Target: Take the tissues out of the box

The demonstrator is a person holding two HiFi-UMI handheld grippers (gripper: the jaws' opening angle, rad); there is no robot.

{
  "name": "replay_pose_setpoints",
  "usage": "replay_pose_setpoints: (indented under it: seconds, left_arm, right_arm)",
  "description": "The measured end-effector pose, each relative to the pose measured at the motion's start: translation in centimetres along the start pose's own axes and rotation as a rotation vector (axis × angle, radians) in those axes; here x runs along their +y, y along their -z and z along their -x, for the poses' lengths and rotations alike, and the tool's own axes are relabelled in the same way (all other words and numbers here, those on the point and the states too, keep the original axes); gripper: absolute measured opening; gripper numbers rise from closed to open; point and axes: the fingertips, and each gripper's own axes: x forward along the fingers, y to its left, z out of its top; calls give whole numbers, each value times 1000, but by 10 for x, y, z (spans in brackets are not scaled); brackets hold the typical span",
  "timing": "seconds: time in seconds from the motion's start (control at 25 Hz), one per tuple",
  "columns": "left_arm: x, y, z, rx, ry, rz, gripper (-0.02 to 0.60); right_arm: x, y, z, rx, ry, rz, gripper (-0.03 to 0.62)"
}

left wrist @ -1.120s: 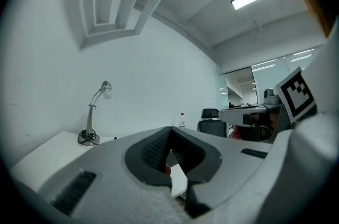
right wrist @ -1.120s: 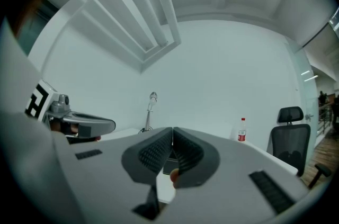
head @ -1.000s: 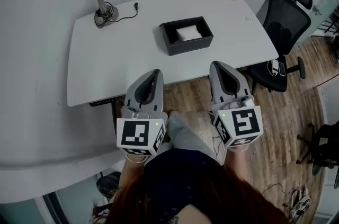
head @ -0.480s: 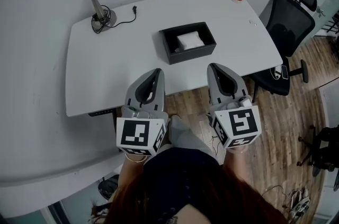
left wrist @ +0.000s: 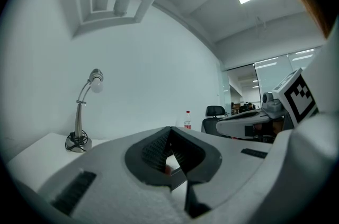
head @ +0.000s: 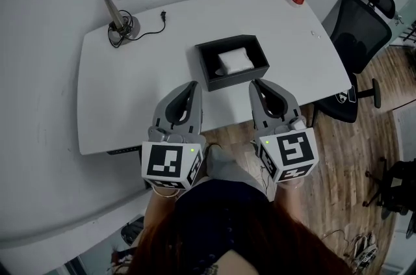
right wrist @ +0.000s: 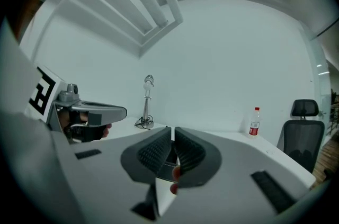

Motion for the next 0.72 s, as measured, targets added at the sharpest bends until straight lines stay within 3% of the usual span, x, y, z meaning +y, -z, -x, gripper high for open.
replay_pose_setpoints:
  seconds: [0.72]
  left_arm:
    - [22, 2, -82, 33, -11, -21, 21]
  right_arm:
    - [-36, 12, -76, 89, -109, 6, 120]
